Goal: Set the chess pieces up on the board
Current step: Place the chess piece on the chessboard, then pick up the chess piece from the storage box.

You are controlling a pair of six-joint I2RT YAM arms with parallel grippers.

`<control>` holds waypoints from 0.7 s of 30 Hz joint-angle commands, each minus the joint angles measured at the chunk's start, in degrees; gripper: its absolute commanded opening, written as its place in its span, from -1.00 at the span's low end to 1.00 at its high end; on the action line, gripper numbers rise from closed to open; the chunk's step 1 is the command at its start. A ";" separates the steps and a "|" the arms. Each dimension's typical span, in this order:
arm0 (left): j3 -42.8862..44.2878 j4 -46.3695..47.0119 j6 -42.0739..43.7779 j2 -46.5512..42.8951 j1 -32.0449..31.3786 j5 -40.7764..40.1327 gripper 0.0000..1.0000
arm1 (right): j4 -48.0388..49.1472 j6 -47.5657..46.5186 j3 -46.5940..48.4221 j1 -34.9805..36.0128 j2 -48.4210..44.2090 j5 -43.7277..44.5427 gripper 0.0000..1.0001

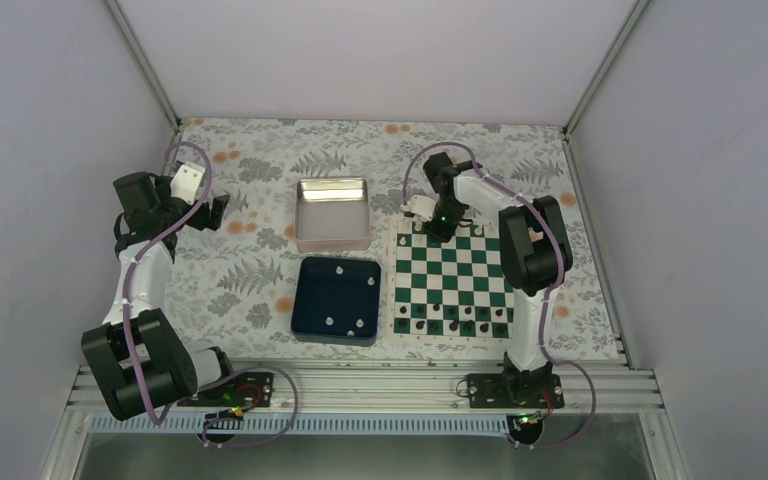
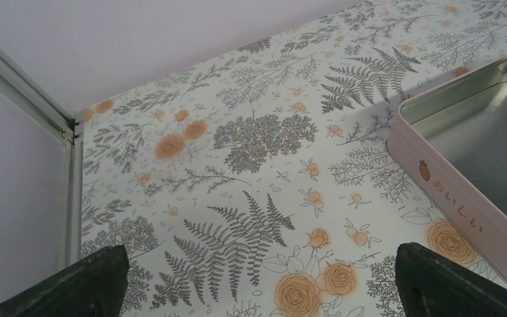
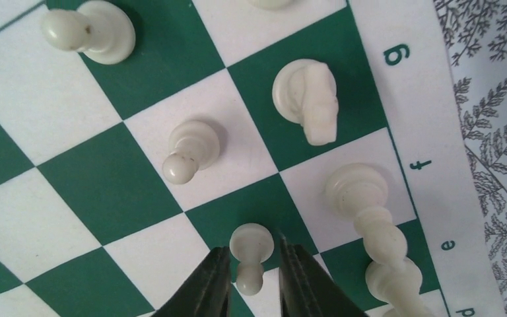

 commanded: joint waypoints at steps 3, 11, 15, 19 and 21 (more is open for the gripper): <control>0.17 0.63 0.12 0.41 0.41 1.91 1.00 | -3.01 0.11 3.19 0.27 -1.92 -2.43 -0.49; 0.21 0.52 0.10 0.27 0.41 2.07 1.00 | -11.00 0.83 9.75 6.74 -9.34 -6.10 -0.39; 0.39 0.44 0.09 0.05 0.41 2.13 1.00 | -11.34 1.64 9.08 16.64 -10.88 -4.39 -0.26; 0.21 0.51 -0.01 -0.42 0.41 1.68 1.00 | -10.87 3.01 9.39 25.07 -9.42 -3.51 -0.16; 0.21 0.43 -0.08 -0.51 0.43 1.69 1.00 | -10.45 3.51 9.38 28.32 -8.18 -2.27 -0.15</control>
